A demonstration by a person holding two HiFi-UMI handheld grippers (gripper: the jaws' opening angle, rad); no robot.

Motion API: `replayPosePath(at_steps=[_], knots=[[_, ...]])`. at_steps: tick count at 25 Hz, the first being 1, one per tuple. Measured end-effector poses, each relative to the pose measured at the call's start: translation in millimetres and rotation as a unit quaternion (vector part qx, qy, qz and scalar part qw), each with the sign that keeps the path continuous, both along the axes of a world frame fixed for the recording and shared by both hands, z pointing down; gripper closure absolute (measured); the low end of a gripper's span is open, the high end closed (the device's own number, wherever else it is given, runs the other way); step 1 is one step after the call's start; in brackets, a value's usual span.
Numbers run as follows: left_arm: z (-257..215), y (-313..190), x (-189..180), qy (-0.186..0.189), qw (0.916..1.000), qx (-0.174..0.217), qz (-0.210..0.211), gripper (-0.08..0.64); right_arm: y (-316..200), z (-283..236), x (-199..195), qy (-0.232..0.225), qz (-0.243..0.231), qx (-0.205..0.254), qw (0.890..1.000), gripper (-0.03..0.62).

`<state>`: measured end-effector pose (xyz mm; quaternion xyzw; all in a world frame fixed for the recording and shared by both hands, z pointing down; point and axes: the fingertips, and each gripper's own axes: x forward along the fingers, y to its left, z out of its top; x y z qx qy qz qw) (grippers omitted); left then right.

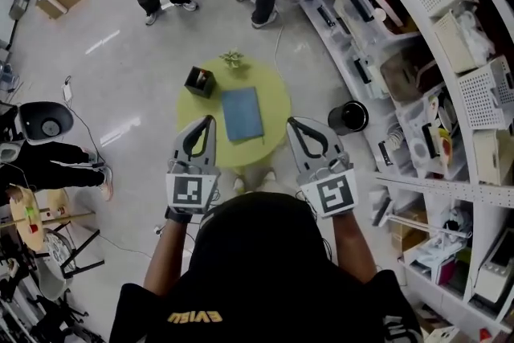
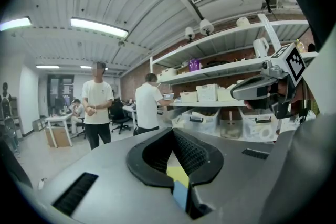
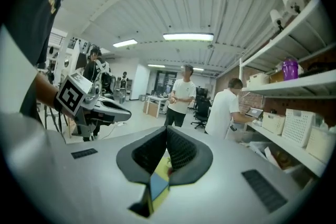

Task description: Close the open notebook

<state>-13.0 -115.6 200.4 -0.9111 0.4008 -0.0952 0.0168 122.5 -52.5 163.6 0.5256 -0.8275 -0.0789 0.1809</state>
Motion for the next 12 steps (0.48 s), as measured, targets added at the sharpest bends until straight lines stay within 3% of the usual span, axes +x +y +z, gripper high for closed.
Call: replayPosePath(at_steps=[4,9,12], knots=[[-2,1,0,-0.004,1.0,0.004,0.001,0.541,5,4,-9,0.059,0.002,-0.023,0.998,0.591],[-3,-2,-6,0.004,0.9999,0.005,-0.009,0.542,3,2,-26,0.175,-0.003,0.019,0.984,0.591],[1,-1,-6,0.001,0.9999,0.006,-0.012,0.543,5,6,-32,0.209,-0.018,0.025,0.977,0.591]])
